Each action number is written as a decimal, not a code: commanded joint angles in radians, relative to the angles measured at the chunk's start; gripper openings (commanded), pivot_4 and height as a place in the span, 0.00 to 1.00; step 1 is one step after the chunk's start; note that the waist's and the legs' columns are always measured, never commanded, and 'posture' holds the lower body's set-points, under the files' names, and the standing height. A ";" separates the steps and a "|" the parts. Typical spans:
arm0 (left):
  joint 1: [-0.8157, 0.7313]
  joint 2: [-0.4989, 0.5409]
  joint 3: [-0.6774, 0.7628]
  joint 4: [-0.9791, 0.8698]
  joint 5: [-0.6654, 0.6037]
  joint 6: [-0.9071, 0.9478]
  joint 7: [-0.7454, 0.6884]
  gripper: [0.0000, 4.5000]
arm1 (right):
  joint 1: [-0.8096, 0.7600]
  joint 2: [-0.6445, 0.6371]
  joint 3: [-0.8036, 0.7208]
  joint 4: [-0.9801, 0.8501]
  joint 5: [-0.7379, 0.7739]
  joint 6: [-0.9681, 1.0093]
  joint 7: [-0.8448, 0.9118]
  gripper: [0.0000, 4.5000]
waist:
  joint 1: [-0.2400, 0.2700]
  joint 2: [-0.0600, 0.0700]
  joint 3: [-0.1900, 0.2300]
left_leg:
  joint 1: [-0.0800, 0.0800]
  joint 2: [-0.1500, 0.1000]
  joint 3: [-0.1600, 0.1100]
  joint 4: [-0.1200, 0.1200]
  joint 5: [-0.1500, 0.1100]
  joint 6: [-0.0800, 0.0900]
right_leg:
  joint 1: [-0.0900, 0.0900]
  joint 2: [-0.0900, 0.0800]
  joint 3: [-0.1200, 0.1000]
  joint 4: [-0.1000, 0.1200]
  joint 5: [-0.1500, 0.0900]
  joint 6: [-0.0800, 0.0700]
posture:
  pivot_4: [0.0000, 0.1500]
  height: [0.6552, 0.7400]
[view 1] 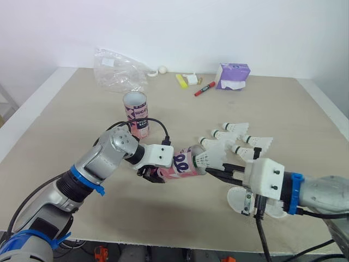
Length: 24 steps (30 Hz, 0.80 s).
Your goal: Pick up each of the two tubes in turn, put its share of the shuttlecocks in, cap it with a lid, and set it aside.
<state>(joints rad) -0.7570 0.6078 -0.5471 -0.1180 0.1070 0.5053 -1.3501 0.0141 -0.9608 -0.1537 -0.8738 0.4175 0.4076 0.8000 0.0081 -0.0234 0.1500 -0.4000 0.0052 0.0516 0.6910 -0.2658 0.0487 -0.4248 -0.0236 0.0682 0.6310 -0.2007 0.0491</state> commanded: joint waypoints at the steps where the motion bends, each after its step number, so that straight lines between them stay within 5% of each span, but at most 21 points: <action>1: 0.026 0.005 -0.020 -0.014 0.009 0.020 0.012 0.64 | -0.020 -0.012 0.015 0.002 -0.016 -0.047 0.043 0.20 | 0.000 0.000 0.000 | 0.000 0.000 0.000 0.000 0.000 0.000 | 0.000 0.000 0.000 0.000 0.000 0.000 | 1.00 1.00; 7: 0.032 0.014 -0.021 -0.024 0.007 0.026 0.013 0.64 | 0.010 0.086 -0.086 0.033 0.122 -0.010 0.016 0.88 | 0.000 0.000 0.000 | 0.000 0.000 -0.001 0.000 0.000 0.000 | 0.000 0.000 0.000 0.000 0.000 0.000 | 1.00 1.00; 9: 0.032 0.015 -0.022 -0.026 0.007 0.027 0.011 0.64 | 0.012 0.144 -0.147 0.079 0.203 0.056 -0.061 1.00 | 0.000 -0.002 0.000 | 0.000 0.000 0.000 0.000 0.000 0.000 | 0.000 0.000 0.000 0.000 0.000 0.000 | 1.00 1.00; 14: 0.033 0.017 -0.024 -0.029 0.009 0.027 0.010 0.64 | 0.001 0.253 -0.170 0.190 0.254 0.213 -0.244 1.00 | 0.000 -0.002 0.000 | 0.000 0.001 -0.001 0.000 0.000 0.000 | 0.000 0.000 0.000 0.000 0.000 0.000 | 1.00 1.00; 24: 0.034 0.020 -0.022 -0.040 0.009 0.034 0.013 0.64 | -0.100 0.503 0.027 0.243 0.178 0.424 -0.568 1.00 | -0.002 0.001 -0.001 | 0.000 0.002 0.000 -0.002 0.000 0.000 | -0.001 0.001 0.000 0.001 0.000 -0.002 | 1.00 1.00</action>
<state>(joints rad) -0.7367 0.6245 -0.5425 -0.1590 0.1075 0.5290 -1.3381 -0.0687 -0.4605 -0.1131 -0.6099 0.5923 0.8078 0.2727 0.0057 -0.0227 0.1494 -0.4001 0.0065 0.0509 0.6889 -0.2658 0.0487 -0.4261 -0.0225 0.0679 0.6316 -0.2011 0.0474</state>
